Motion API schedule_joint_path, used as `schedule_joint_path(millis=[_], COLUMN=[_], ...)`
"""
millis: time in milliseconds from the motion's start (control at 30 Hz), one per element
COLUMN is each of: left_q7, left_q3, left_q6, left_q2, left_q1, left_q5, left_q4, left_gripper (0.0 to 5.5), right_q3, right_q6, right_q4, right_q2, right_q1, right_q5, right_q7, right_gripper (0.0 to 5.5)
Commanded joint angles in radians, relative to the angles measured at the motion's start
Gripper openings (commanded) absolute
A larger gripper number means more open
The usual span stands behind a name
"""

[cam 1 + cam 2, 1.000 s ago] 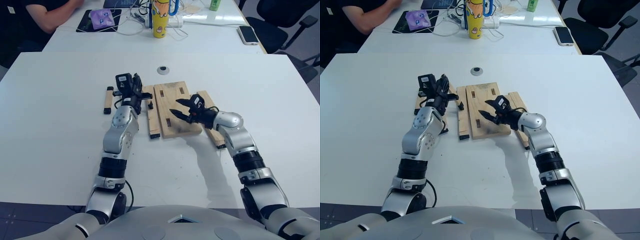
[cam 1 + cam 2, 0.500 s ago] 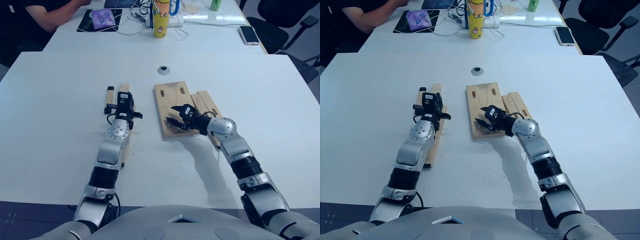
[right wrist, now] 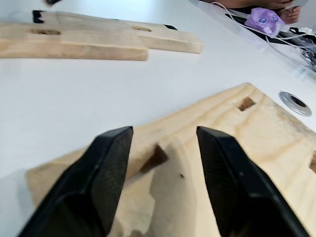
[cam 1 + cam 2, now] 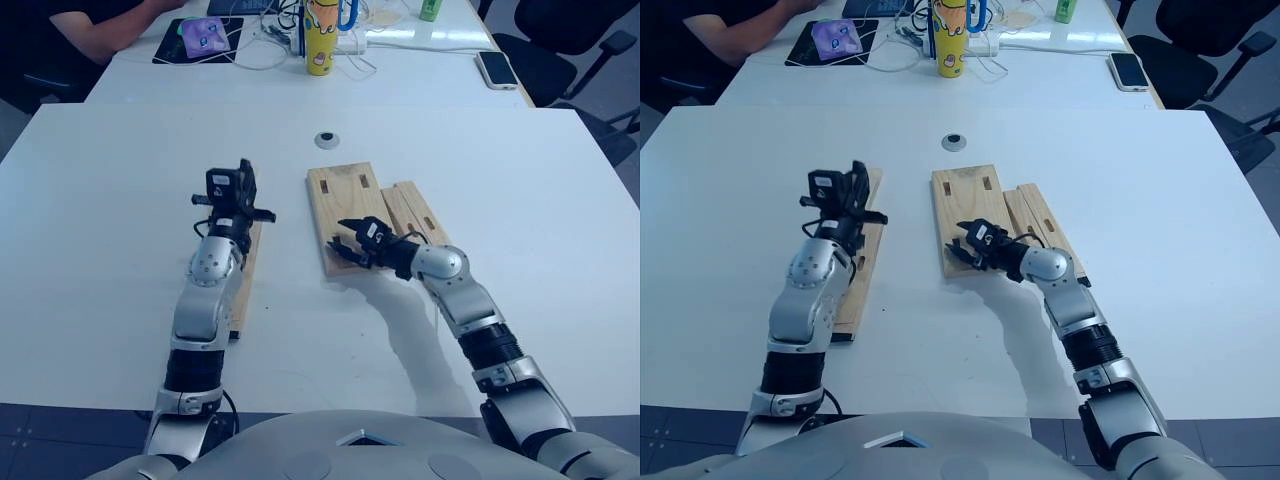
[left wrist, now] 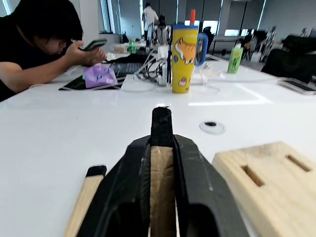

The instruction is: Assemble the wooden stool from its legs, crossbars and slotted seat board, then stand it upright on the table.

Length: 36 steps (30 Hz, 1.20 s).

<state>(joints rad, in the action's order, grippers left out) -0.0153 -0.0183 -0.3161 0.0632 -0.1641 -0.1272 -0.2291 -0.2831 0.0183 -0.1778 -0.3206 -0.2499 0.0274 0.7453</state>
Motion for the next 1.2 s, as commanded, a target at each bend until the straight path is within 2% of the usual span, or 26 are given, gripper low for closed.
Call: schedule_joint_path(millis=[33, 133, 200, 400, 467, 700, 967, 1200], left_q7=[-0.030, -0.017, 0.001, -0.004, -0.005, -0.004, 0.000, 0.007], left_q3=[0.067, 0.152, 0.204, 0.223, 0.215, 0.171, 0.157, 0.156], left_q6=[-0.024, -0.085, -0.116, -0.145, -0.153, -0.206, -0.222, -0.237], left_q2=[-0.042, -0.104, -0.135, -0.135, -0.138, -0.154, -0.160, -0.159], left_q1=[-0.096, -0.157, -0.172, -0.183, -0.176, -0.150, -0.135, -0.121], left_q5=[-0.132, -0.303, -0.394, -0.452, -0.457, -0.471, -0.476, -0.480], left_q4=[-0.074, -0.063, -0.046, -0.010, -0.005, -0.016, -0.020, -0.034], left_gripper=[0.46, 0.46, 0.46, 0.46, 0.46, 0.46, 0.46, 0.46], right_q3=[0.022, 0.056, 0.046, 0.025, 0.019, -0.004, -0.007, 0.029], right_q6=[0.062, 0.196, 0.287, 0.505, 0.537, 0.496, 0.479, 0.431], right_q4=[0.091, 0.191, 0.273, 0.468, 0.480, 0.364, 0.263, 0.125], right_q2=[0.044, 0.085, 0.098, 0.126, 0.143, 0.200, 0.223, 0.198], right_q1=[0.010, 0.002, 0.009, 0.025, 0.011, -0.050, -0.106, -0.150], right_q5=[-0.079, -0.222, -0.305, -0.511, -0.533, -0.443, -0.381, -0.272], right_q7=[0.000, 0.028, 0.051, 0.063, 0.043, -0.056, -0.112, -0.202], right_gripper=[2.38, 2.38, 2.09, 1.27, 0.87, 0.01, 0.00, 0.00])
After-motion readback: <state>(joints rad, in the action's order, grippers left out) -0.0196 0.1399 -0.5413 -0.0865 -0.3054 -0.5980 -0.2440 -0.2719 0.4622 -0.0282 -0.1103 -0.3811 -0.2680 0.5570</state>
